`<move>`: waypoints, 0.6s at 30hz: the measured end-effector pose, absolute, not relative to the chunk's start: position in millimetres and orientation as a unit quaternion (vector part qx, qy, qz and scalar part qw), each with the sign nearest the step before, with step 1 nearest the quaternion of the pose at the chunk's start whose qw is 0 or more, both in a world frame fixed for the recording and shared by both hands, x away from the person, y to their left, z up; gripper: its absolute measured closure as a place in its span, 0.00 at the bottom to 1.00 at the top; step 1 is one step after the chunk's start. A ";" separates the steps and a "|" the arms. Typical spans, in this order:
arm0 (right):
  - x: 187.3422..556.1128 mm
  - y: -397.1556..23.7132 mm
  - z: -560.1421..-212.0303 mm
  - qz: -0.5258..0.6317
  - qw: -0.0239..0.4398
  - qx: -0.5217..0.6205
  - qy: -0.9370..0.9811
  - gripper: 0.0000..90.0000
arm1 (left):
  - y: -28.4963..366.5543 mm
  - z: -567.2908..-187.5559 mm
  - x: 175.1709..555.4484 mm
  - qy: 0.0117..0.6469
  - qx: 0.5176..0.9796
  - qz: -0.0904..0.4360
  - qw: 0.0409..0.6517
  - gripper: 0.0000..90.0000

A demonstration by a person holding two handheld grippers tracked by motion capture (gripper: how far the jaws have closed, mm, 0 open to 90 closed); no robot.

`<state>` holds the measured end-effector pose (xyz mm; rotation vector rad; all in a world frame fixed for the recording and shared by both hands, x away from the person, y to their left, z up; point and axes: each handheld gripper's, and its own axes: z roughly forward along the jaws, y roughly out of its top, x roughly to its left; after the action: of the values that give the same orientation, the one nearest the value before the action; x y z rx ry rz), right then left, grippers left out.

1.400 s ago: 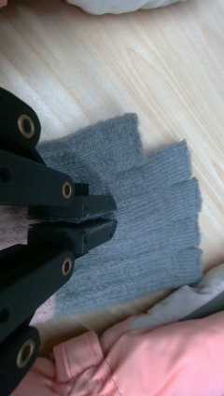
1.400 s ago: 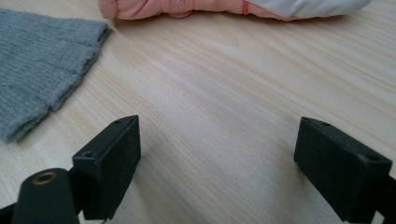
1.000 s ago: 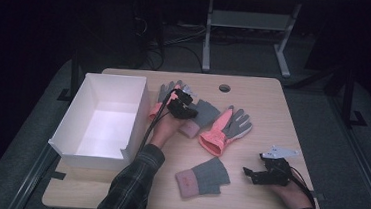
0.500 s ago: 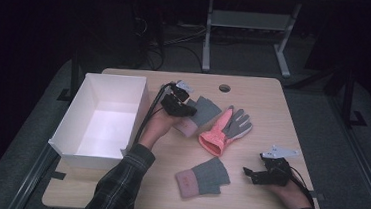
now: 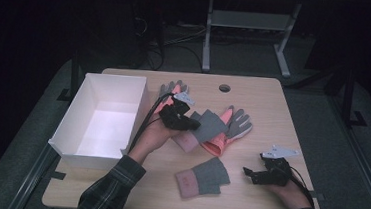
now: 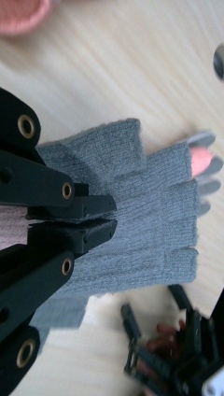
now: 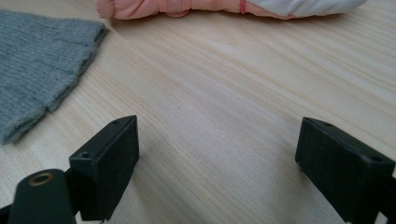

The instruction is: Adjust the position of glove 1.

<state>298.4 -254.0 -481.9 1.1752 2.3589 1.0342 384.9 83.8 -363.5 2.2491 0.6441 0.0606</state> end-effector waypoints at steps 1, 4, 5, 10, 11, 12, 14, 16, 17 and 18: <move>298.4 -254.0 -481.9 0.361 0.155 0.410 0.823 0.14 | 83.2 -364.6 380.9 0.253 0.885 0.021 0.390 0.97; 298.5 -254.0 -482.0 0.361 0.155 0.410 0.823 0.14 | 82.2 -368.6 370.3 0.241 0.889 0.015 0.388 0.97; 298.5 -254.0 -481.9 0.361 0.156 0.410 0.823 0.14 | 81.9 -370.0 366.9 0.238 0.891 0.012 0.388 0.97; 298.8 -254.2 -482.1 0.362 0.157 0.408 0.824 0.14 | 81.3 -381.0 354.2 0.222 0.897 -0.001 0.382 0.97; 298.8 -254.2 -482.1 0.362 0.157 0.408 0.824 0.14 | 80.5 -383.9 351.7 0.221 0.898 -0.005 0.380 0.97; 298.8 -254.2 -482.1 0.362 0.157 0.408 0.824 0.14 | 79.4 -386.8 349.3 0.219 0.901 -0.007 0.374 0.97; 298.8 -254.3 -482.0 0.362 0.156 0.408 0.824 0.14 | 77.7 -391.5 344.3 0.214 0.905 -0.011 0.367 0.97; 298.8 -254.3 -482.0 0.362 0.156 0.408 0.824 0.14 | 76.3 -395.9 339.0 0.208 0.908 -0.016 0.364 0.97; 298.8 -254.3 -482.1 0.362 0.157 0.407 0.824 0.14 | 75.4 -397.9 336.2 0.204 0.910 -0.017 0.359 0.97; 298.8 -254.3 -482.1 0.362 0.157 0.407 0.824 0.14 | 74.2 -399.9 333.7 0.199 0.913 -0.019 0.356 0.97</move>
<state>298.8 -254.3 -482.1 1.1659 2.3580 1.0359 333.7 74.2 -399.9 2.3571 0.5152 -0.0493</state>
